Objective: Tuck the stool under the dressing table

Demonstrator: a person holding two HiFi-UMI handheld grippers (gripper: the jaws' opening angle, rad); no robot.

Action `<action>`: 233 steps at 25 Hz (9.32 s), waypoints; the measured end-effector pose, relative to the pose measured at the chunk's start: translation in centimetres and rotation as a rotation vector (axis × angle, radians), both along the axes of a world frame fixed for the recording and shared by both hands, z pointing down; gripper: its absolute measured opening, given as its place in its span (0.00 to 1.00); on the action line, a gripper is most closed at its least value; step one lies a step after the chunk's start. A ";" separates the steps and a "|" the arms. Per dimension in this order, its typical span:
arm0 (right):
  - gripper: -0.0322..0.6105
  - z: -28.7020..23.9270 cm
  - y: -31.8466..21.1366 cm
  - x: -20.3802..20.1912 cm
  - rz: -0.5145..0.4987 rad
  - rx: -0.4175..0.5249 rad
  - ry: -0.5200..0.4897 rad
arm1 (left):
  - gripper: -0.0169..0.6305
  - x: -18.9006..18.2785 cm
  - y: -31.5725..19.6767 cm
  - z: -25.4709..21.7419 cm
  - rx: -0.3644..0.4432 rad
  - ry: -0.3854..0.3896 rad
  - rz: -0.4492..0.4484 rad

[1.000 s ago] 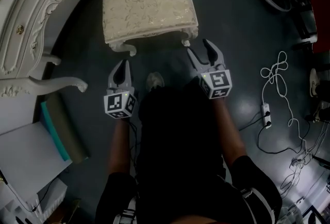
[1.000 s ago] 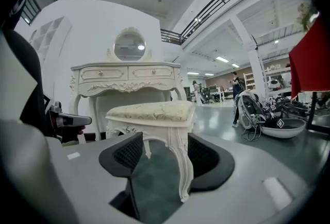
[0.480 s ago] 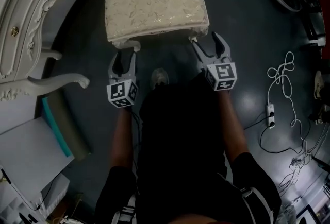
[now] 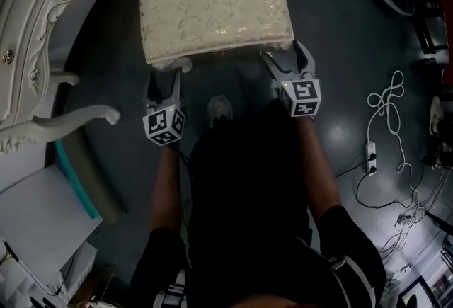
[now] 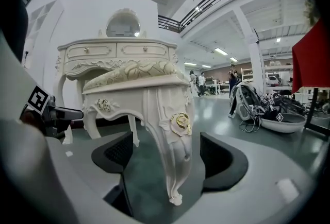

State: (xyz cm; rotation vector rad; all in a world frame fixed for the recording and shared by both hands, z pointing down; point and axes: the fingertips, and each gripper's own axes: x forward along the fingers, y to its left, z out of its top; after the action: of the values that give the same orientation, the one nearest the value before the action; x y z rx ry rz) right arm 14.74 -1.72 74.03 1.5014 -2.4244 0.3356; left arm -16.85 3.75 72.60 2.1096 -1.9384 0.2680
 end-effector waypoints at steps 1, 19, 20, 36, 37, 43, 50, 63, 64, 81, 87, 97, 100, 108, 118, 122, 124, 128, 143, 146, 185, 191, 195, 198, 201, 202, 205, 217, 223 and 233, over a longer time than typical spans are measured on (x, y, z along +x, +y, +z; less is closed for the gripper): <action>0.68 0.2 -0.2 0.0 0.002 -0.003 -0.001 | 0.52 0.0 -0.3 0.2 -0.003 0.005 0.005; 0.63 1.3 -4.1 -1.4 0.005 -0.008 0.010 | 0.53 -0.3 -5.3 1.7 0.018 -0.011 0.058; 0.62 1.3 -4.2 -1.5 0.002 -0.008 0.011 | 0.53 -0.2 -5.5 1.6 0.024 -0.018 0.064; 0.48 1.6 -5.2 -2.0 0.012 0.056 0.079 | 0.54 0.5 -8.7 1.6 0.050 -0.091 0.131; 0.47 1.5 -5.2 -1.9 0.017 0.065 0.085 | 0.53 0.5 -8.7 1.4 0.060 -0.102 0.130; 0.46 0.5 -6.0 -1.8 0.033 0.093 0.088 | 0.44 0.0 -9.1 0.6 0.110 -0.172 0.130; 0.44 -3.1 -6.8 -2.3 0.039 0.160 0.033 | 0.42 -0.8 -10.0 -2.9 0.134 -0.147 0.115; 0.44 -5.5 -7.8 -3.6 0.007 0.207 0.047 | 0.42 -2.2 -9.6 -4.0 0.117 -0.122 0.049; 0.44 -5.6 -8.0 -3.9 0.002 0.210 0.050 | 0.43 -2.5 -9.6 -4.0 0.117 -0.117 0.043; 0.44 -7.6 -14.4 -8.6 -0.027 0.241 0.047 | 0.43 -7.0 -14.7 -6.0 0.137 -0.118 0.002; 0.44 -7.2 -17.1 -10.0 -0.030 0.236 0.040 | 0.43 -8.2 -17.3 -6.4 0.133 -0.133 -0.007; 0.44 -9.9 -21.0 -10.3 -0.083 0.188 0.040 | 0.43 -8.3 -19.9 -8.6 0.087 -0.121 -0.050; 0.44 -10.0 -21.9 -9.4 -0.130 0.199 0.040 | 0.43 -7.1 -19.3 -8.7 0.084 -0.125 -0.106; 0.44 -10.3 -21.9 -5.3 -0.233 0.248 -0.031 | 0.43 -1.8 -15.8 -10.5 0.116 -0.191 -0.226; 0.44 -11.0 -22.6 -6.2 -0.334 0.270 -0.040 | 0.43 -1.4 -13.9 -11.0 0.127 -0.199 -0.323; 0.44 -9.7 -24.1 -7.6 -0.322 0.294 -0.024 | 0.43 -3.0 -15.6 -9.2 0.152 -0.191 -0.316; 0.44 -9.3 -25.3 -8.4 -0.314 0.307 -0.027 | 0.43 -3.9 -16.9 -8.7 0.166 -0.191 -0.309; 0.44 -8.2 -26.8 -10.3 -0.294 0.319 -0.038 | 0.43 -6.0 -18.9 -7.8 0.179 -0.200 -0.291; 0.44 -6.2 -30.3 -14.3 -0.276 0.371 -0.048 | 0.43 -10.1 -22.2 -6.0 0.235 -0.223 -0.304; 0.44 -5.9 -31.9 -16.0 -0.298 0.380 -0.043 | 0.43 -11.5 -23.3 -5.6 0.238 -0.219 -0.326; 0.45 -4.2 -38.4 -34.7 -0.558 0.502 -0.096 | 0.44 -24.4 -21.7 -2.9 0.242 -0.241 -0.627; 0.45 -3.8 -38.1 -37.1 -0.599 0.505 -0.110 | 0.44 -25.7 -20.7 -2.5 0.244 -0.242 -0.665; 0.45 -3.6 -38.4 -38.5 -0.624 0.492 -0.127 | 0.44 -26.7 -20.6 -2.3 0.248 -0.241 -0.677; 0.45 -3.2 -38.2 -39.2 -0.638 0.479 -0.140 | 0.44 -27.1 -20.3 -1.9 0.251 -0.239 -0.687; 0.45 -2.8 -38.1 -39.4 -0.642 0.455 -0.151 | 0.44 -27.0 -19.9 -1.5 0.254 -0.238 -0.696; 0.45 -2.8 -38.1 -39.4 -0.643 0.455 -0.154 | 0.44 -27.0 -19.9 -1.5 0.257 -0.240 -0.696; 0.45 -2.7 -38.2 -39.4 -0.644 0.460 -0.159 | 0.44 -27.0 -20.1 -1.4 0.265 -0.246 -0.694; 0.45 -1.2 -38.4 -40.5 -0.651 0.425 -0.105 | 0.45 -27.8 -20.1 -0.1 0.245 -0.232 -0.701; 0.46 -1.0 -38.5 -40.4 -0.642 0.407 -0.077 | 0.45 -27.7 -20.3 0.2 0.228 -0.208 -0.675; 0.56 -0.4 -38.0 -39.6 -0.639 0.334 -0.042 | 0.45 -27.0 -19.6 0.8 0.172 -0.188 -0.698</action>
State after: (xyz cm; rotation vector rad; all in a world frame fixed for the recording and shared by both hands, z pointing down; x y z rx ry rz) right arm -24.85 -39.67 73.65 0.7352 -2.9246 -0.1811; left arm -43.88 -15.81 73.45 1.3928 -2.7406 0.1590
